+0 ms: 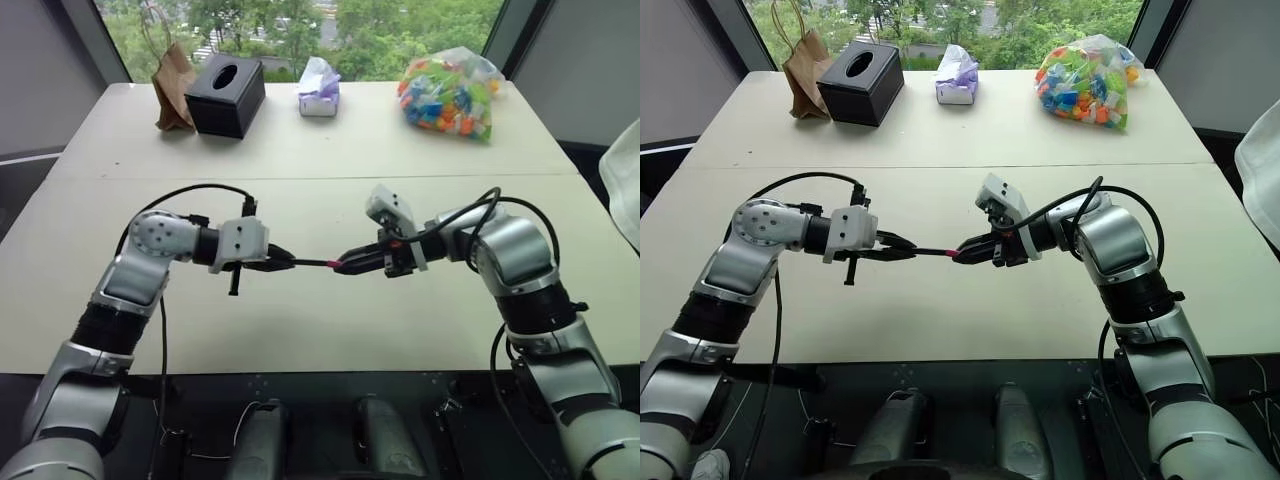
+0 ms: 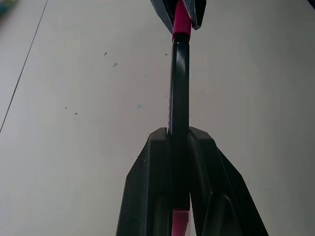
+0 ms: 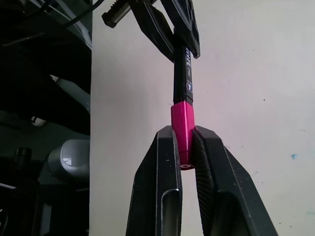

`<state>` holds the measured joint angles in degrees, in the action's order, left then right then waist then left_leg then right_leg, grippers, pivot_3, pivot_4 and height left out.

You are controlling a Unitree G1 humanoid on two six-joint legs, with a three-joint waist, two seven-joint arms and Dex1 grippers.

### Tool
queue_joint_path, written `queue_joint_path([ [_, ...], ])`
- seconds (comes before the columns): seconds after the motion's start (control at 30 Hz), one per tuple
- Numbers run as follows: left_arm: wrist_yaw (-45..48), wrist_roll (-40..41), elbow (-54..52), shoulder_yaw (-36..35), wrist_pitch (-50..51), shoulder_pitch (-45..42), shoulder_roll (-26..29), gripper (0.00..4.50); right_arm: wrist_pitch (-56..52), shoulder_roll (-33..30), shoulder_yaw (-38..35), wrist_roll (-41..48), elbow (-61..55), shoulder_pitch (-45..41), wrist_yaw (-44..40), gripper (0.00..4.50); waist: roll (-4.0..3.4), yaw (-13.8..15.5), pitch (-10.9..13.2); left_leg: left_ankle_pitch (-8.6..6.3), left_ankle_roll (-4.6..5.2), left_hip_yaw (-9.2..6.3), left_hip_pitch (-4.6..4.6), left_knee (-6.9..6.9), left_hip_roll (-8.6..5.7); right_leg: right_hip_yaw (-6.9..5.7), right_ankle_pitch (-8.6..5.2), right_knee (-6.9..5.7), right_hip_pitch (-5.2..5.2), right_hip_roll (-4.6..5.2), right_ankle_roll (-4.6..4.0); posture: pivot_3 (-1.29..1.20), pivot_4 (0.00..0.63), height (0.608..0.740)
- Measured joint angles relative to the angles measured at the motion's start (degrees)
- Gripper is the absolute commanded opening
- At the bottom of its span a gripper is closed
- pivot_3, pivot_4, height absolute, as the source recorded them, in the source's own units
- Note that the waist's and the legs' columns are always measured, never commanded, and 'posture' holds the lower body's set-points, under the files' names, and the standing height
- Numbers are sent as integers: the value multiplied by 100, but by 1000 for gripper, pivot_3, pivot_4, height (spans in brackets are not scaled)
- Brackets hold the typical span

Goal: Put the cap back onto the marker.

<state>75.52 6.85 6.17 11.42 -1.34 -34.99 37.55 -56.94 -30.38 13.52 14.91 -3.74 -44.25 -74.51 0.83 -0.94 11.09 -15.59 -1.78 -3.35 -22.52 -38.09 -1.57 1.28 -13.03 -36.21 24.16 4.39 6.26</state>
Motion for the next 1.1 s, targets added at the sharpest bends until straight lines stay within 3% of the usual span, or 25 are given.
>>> queue_joint_path([
  [0.37,58,-151,-6,94,99,-19,-64,0,926,-105,507,-514,12,-2,-1,26,0,-5,0,0,0,1,-3,0,0,-1,0,0,2,-1,0,0,150,740],
  [0.9,50,-261,-7,104,206,-10,-69,0,1473,-38,630,-742,241,-2,-19,26,0,-4,0,0,0,1,-3,0,0,-1,0,-1,4,-1,0,0,150,740],
  [0.93,41,-262,-6,101,206,-5,-69,0,1577,-41,634,-755,273,-1,-28,921,0,-4,0,0,0,1,-3,0,0,-1,0,-1,4,-1,0,0,150,740],
  [1.1,-168,-120,-341,79,202,8,-256,0,2185,107,1041,-745,305,39,-170,3357,0,-6,1,0,0,0,-4,0,0,1,0,-1,7,0,0,0,150,740],
])
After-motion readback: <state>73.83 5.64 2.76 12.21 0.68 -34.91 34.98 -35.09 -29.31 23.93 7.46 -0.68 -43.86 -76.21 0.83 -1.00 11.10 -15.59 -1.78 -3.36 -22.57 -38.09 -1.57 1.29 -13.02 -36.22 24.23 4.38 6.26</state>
